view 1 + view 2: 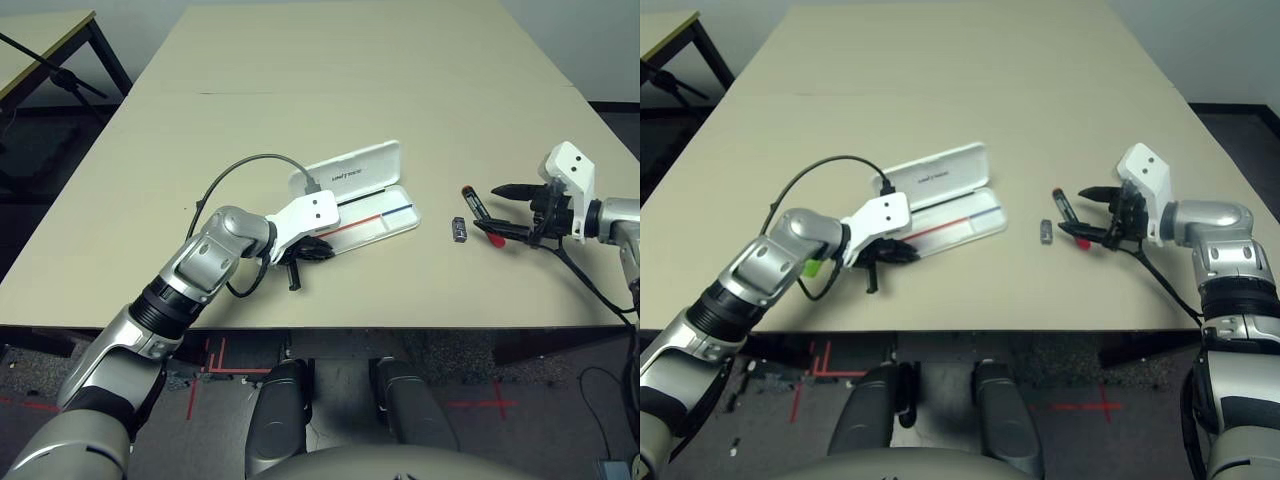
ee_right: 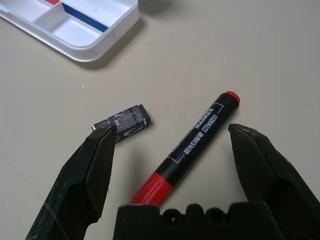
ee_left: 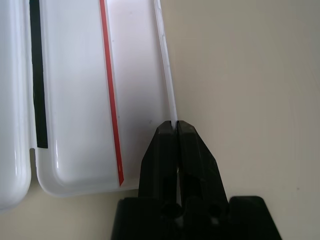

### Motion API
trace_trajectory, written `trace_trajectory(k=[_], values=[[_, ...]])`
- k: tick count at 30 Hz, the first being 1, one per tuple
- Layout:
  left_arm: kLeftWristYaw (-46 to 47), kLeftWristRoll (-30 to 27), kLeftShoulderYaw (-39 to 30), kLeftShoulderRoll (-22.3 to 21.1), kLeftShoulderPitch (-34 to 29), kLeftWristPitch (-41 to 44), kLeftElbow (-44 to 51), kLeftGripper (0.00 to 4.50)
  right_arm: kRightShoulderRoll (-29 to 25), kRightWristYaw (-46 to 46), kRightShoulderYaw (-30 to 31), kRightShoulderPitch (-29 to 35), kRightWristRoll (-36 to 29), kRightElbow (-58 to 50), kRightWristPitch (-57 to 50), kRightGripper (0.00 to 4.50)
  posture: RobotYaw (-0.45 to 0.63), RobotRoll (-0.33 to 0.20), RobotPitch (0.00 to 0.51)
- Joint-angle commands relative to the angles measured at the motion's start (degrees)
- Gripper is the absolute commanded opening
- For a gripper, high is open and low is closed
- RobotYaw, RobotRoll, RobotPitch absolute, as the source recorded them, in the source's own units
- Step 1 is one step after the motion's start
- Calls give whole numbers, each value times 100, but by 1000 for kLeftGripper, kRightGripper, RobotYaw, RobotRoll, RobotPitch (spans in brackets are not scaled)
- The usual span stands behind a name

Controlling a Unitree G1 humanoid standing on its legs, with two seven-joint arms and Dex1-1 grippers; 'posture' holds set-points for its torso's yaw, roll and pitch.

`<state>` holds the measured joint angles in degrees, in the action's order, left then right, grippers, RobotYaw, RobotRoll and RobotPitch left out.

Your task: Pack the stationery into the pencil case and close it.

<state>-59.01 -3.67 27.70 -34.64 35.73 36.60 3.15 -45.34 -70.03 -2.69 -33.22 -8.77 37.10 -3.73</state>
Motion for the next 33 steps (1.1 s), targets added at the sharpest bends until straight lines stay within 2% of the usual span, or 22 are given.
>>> trace_trajectory(k=[1,10,20,31,33], values=[[-233,174,132,-138,87,-275,-42,14,9,3,40,48,17,-45,48,4500,-47,0,134],[-856,348,187,-613,-199,-1242,462,14,84,15,98,-34,84,140,171,4500,-29,0,139],[-946,513,144,-693,-411,-1399,598,14,144,-7,155,-168,177,344,302,4500,-15,0,140],[-867,573,74,-654,-482,-1214,649,14,171,5,251,-254,198,466,427,4500,-7,0,139],[-843,570,41,-661,-500,-1205,685,532,181,8,261,-272,205,486,442,4500,-5,0,138]])
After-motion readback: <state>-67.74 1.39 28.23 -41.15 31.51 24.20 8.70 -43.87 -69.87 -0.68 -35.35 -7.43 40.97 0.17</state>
